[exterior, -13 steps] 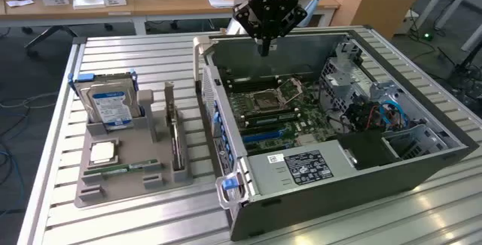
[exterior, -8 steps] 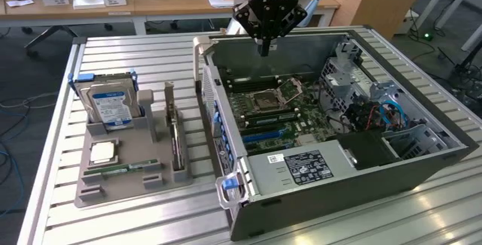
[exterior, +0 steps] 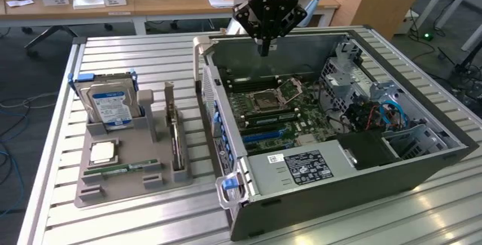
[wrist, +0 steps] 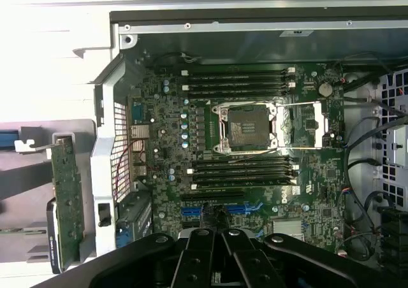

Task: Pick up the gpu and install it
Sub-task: 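Reach for the gpu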

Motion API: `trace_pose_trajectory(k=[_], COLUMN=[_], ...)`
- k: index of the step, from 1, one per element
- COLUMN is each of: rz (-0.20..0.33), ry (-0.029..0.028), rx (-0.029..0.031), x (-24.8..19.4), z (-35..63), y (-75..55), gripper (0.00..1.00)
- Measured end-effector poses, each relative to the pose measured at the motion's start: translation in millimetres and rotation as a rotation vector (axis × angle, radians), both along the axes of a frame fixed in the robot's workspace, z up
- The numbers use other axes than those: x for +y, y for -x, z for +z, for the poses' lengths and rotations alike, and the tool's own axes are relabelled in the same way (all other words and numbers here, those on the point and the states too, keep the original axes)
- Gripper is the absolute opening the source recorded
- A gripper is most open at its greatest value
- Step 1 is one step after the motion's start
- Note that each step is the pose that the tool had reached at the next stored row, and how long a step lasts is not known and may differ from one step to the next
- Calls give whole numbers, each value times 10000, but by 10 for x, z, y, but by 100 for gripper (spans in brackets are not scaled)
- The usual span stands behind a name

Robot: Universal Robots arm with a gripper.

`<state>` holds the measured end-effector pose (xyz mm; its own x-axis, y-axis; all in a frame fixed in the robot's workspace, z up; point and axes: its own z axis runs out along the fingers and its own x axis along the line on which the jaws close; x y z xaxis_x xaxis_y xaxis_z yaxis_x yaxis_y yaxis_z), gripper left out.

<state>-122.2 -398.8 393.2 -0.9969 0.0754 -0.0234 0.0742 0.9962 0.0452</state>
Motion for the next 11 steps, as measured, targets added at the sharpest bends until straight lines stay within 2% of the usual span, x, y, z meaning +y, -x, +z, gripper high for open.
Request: trace_pose_trajectory(k=[11], rz=[2], ry=[1], rx=[-2], x=[0], z=[-1], y=[178], gripper=[11])
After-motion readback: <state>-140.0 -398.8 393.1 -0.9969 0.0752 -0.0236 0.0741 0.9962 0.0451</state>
